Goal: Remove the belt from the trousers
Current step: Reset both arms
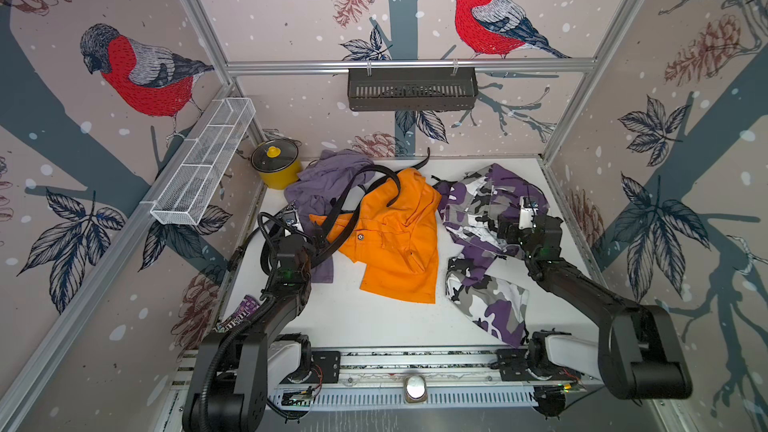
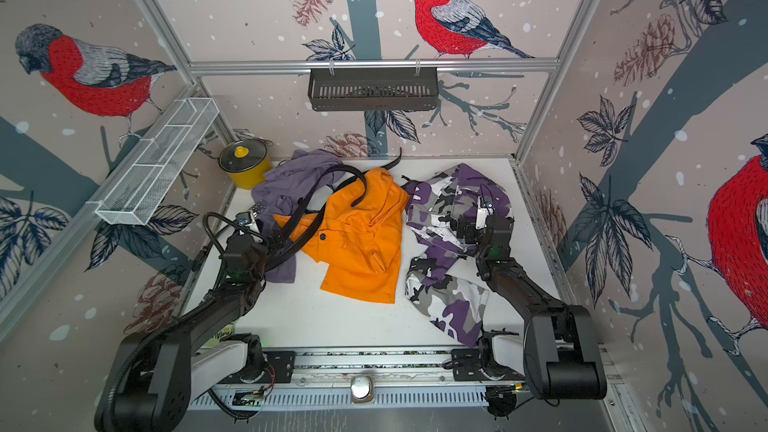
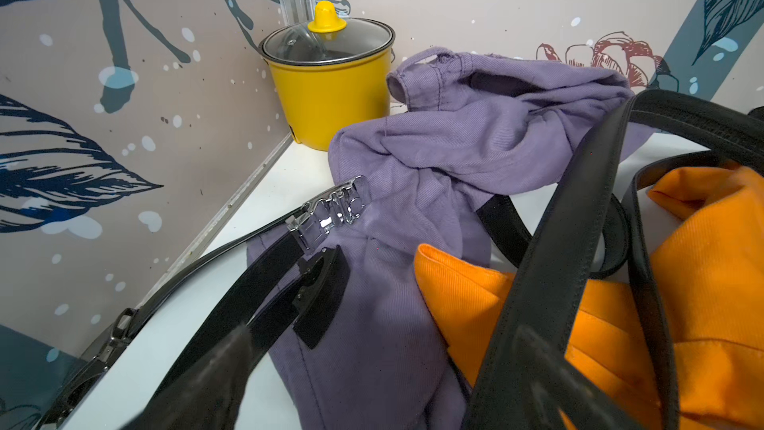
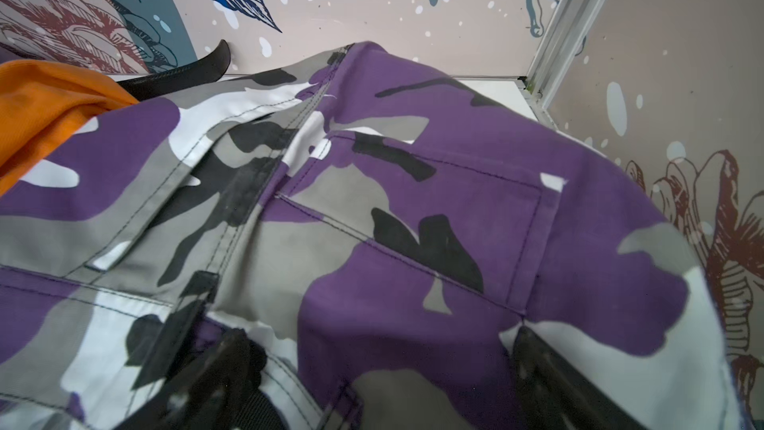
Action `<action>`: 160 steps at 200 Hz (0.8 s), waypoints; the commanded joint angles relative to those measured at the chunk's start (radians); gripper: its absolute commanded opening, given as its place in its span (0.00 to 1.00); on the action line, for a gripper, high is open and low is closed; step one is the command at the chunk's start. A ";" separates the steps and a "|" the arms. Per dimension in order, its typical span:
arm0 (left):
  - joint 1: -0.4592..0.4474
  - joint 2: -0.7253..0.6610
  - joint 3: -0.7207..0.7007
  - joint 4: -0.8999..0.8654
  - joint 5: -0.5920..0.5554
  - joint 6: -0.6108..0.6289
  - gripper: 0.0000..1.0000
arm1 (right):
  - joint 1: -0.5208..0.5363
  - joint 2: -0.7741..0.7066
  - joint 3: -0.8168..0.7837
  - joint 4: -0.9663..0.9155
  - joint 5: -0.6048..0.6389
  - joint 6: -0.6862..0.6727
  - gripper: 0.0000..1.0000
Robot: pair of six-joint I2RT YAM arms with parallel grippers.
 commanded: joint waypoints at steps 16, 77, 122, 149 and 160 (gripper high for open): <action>0.006 0.070 -0.001 0.206 -0.009 0.066 0.96 | -0.027 0.051 -0.027 0.226 -0.049 -0.043 1.00; 0.033 0.079 -0.055 0.288 0.067 0.063 0.96 | -0.030 0.088 -0.136 0.400 -0.140 -0.058 0.99; 0.015 0.114 -0.052 0.326 0.169 0.018 0.97 | -0.023 0.096 -0.129 0.395 -0.169 -0.076 1.00; 0.014 0.188 -0.044 0.391 0.165 0.001 0.97 | -0.017 0.094 -0.133 0.393 -0.204 -0.097 1.00; 0.015 0.214 -0.038 0.407 0.163 0.003 0.97 | -0.019 0.084 -0.145 0.406 -0.209 -0.095 0.99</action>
